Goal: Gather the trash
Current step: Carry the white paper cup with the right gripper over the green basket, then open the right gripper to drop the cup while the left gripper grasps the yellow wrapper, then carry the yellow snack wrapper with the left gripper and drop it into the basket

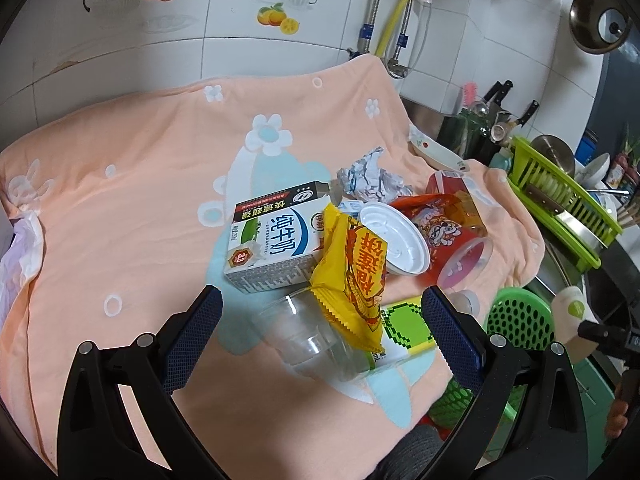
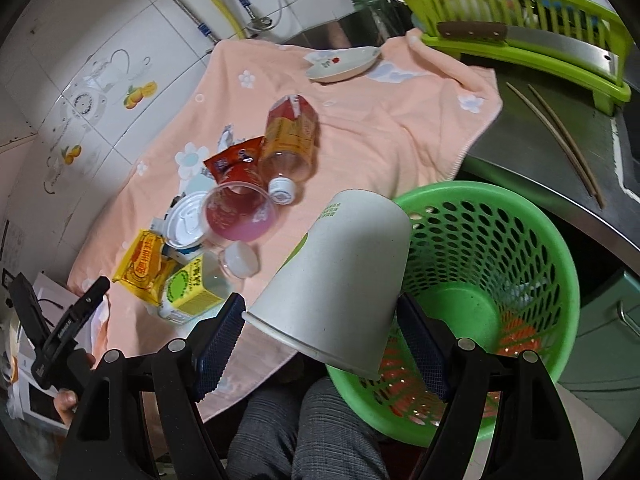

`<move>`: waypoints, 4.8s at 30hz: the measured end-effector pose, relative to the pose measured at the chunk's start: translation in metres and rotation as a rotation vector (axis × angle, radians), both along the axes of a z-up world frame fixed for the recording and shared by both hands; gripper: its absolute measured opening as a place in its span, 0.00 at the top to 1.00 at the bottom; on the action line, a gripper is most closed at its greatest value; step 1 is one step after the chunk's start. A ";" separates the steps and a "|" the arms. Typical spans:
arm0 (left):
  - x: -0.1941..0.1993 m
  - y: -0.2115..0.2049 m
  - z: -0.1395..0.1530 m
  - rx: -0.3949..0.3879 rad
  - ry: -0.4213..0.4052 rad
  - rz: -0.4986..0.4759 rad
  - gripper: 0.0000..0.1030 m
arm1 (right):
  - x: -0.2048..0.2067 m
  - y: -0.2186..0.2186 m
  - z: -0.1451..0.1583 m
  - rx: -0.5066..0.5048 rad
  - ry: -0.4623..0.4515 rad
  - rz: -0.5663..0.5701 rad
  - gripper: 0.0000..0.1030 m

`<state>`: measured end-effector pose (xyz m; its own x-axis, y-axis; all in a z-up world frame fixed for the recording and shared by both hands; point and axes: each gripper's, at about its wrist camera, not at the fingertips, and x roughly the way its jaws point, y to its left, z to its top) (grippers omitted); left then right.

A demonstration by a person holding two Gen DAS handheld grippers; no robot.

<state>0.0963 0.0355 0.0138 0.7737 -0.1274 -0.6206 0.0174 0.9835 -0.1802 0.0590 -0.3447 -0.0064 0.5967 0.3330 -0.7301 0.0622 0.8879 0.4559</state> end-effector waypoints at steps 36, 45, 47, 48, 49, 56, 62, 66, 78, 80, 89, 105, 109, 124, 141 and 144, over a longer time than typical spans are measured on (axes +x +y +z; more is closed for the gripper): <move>0.030 -0.008 -0.010 -0.019 0.025 -0.077 0.13 | -0.023 -0.017 -0.022 -0.073 0.001 -0.059 0.27; 0.046 -0.020 -0.020 0.010 0.056 -0.107 0.13 | -0.021 -0.031 -0.040 -0.047 0.027 -0.080 0.27; 0.050 -0.023 -0.023 0.028 0.068 -0.103 0.13 | -0.020 -0.032 -0.044 -0.041 0.034 -0.081 0.27; 0.052 -0.024 -0.025 0.035 0.072 -0.104 0.12 | -0.019 -0.032 -0.046 -0.039 0.037 -0.081 0.27; 0.054 -0.026 -0.027 0.051 0.076 -0.102 0.12 | -0.018 -0.033 -0.049 -0.036 0.041 -0.081 0.27; 0.063 -0.030 -0.032 0.107 0.088 -0.094 0.12 | -0.012 -0.029 -0.060 -0.025 0.063 -0.067 0.27; 0.070 -0.027 -0.036 0.098 0.101 -0.109 0.29 | -0.006 -0.025 -0.068 -0.028 0.078 -0.059 0.27; 0.070 -0.026 -0.038 0.080 0.109 -0.129 0.45 | -0.002 -0.025 -0.076 -0.033 0.094 -0.060 0.27; 0.060 -0.024 -0.030 0.045 0.075 -0.156 0.65 | 0.022 -0.024 -0.103 -0.045 0.159 -0.063 0.27; 0.057 -0.024 -0.025 0.037 0.064 -0.161 0.65 | 0.028 -0.025 -0.110 -0.052 0.178 -0.062 0.27; 0.040 -0.029 -0.005 0.010 0.011 -0.196 0.69 | 0.055 -0.024 -0.135 -0.079 0.264 -0.054 0.27; 0.018 -0.056 0.015 -0.123 -0.016 -0.358 0.69 | 0.059 -0.029 -0.152 -0.076 0.293 -0.070 0.26; 0.016 -0.073 0.012 -0.136 -0.003 -0.405 0.69 | 0.054 -0.040 -0.147 -0.070 0.276 -0.074 0.26; 0.016 -0.188 -0.033 -0.099 0.131 -0.614 0.69 | -0.004 -0.079 -0.082 -0.162 0.130 -0.138 0.23; 0.025 -0.274 -0.090 -0.072 0.254 -0.699 0.31 | -0.018 -0.116 -0.081 -0.143 0.100 -0.198 0.23; 0.025 -0.271 -0.088 -0.080 0.245 -0.691 0.26 | -0.015 -0.115 -0.079 -0.141 0.097 -0.191 0.23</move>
